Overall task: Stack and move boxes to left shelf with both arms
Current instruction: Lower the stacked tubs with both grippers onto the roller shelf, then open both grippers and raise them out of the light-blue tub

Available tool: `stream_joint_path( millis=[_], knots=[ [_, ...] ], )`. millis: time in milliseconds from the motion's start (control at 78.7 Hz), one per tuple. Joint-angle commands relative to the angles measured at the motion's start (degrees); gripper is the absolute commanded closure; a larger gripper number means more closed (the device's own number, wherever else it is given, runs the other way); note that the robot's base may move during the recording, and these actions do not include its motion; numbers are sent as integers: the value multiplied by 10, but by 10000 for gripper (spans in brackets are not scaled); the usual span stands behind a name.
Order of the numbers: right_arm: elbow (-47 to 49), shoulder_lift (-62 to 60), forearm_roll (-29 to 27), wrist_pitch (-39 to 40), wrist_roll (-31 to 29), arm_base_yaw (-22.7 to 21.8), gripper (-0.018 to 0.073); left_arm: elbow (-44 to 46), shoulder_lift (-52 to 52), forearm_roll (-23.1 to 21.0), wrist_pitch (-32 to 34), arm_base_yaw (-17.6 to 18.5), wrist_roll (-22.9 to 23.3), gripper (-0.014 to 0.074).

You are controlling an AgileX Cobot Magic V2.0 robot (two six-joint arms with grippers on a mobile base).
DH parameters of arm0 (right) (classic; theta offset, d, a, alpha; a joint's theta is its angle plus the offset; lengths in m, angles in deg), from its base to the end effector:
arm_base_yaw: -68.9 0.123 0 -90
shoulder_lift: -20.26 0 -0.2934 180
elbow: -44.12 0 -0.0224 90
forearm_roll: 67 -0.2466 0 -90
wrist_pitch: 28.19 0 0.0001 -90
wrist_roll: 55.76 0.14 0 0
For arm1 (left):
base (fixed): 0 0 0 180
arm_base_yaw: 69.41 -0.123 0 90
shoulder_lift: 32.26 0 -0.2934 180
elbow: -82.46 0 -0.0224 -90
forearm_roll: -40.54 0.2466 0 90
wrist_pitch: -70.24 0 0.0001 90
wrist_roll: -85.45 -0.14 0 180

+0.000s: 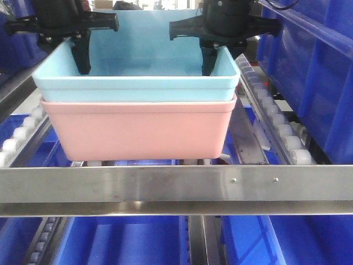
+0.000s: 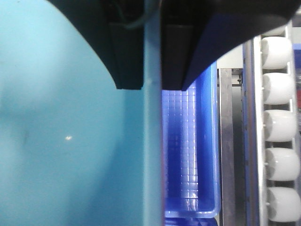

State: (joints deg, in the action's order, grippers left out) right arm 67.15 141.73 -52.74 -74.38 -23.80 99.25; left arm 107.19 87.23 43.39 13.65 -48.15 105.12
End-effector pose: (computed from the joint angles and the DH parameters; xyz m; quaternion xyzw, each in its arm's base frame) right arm 0.4284 0.2220 0.2481 -0.0414 0.9460 0.0606 0.3156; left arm 0.4300 -0.1610 0.2575 0.0216 0.9684 -0.0645 0.2400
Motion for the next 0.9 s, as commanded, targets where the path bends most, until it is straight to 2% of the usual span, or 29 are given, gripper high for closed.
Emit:
stream_joint_path(
  millis=[0,407,496,623,699,813,890],
  knots=[
    [27,-42,-1,81,-13,6,505,24,-33,-34,43,4,4,603],
    [27,-36,-19,58,-13,6,505,24,-26,-24,47,3,4,595],
    [27,-26,-42,49,-13,6,491,24,-26,-24,48,3,3,526],
    [27,-15,-55,39,-13,6,409,24,-26,-7,57,3,3,281],
    [27,-13,-54,33,-13,6,319,24,-26,-7,52,3,3,185],
    [32,-17,-44,28,-13,6,199,24,-26,-7,45,3,3,169],
    [44,-22,-41,24,-13,6,165,28,-26,-7,41,3,3,169]
  ],
)
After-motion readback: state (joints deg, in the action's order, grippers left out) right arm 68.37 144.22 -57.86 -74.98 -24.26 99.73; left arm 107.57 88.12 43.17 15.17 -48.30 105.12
